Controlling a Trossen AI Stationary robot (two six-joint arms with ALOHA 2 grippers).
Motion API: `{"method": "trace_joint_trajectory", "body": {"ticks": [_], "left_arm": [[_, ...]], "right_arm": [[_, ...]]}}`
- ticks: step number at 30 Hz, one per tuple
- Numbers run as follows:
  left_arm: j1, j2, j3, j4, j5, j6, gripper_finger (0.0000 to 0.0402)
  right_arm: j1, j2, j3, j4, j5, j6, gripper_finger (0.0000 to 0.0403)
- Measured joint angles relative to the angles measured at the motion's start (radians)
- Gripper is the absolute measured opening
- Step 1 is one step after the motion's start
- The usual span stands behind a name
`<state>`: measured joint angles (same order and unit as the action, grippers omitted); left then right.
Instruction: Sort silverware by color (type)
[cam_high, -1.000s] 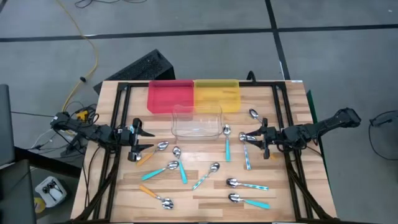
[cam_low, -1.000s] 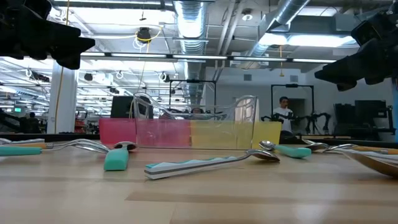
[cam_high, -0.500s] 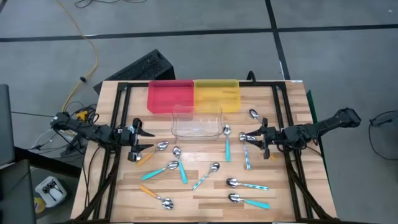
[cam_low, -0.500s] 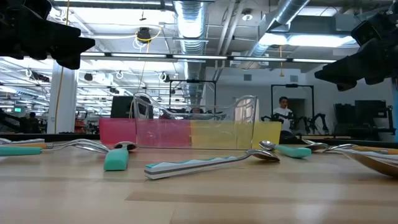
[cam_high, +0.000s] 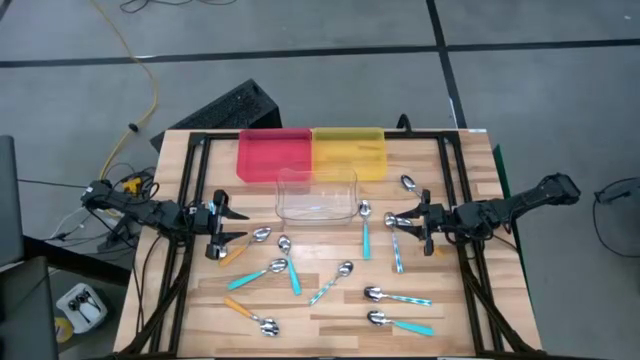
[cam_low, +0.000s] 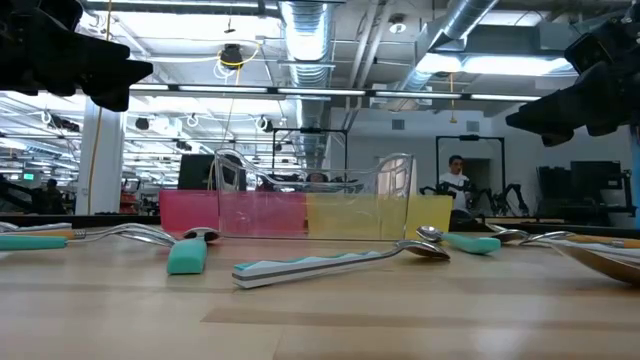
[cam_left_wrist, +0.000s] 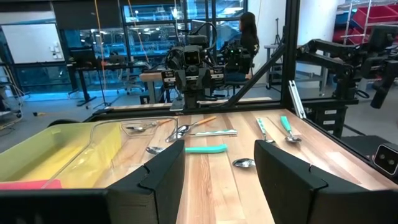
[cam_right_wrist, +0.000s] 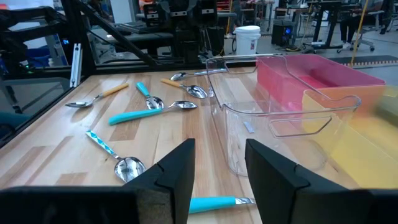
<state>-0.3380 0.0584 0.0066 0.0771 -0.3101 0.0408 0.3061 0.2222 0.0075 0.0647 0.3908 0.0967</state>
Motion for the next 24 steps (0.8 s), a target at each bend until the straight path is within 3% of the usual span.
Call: {"method": "trace_joint_trajectory", "body": {"ticks": [13, 24], "left_arm": [[0.0, 0.0, 0.0, 0.0, 0.0, 0.037, 0.018], [0.0, 0.0, 0.0, 0.0, 0.0, -0.072, 0.018]], "right_arm": [[0.0, 0.0, 0.0, 0.0, 0.0, 0.0, 0.0166], [0.0, 0.0, 0.0, 0.0, 0.0, 0.0, 0.0166]]}}
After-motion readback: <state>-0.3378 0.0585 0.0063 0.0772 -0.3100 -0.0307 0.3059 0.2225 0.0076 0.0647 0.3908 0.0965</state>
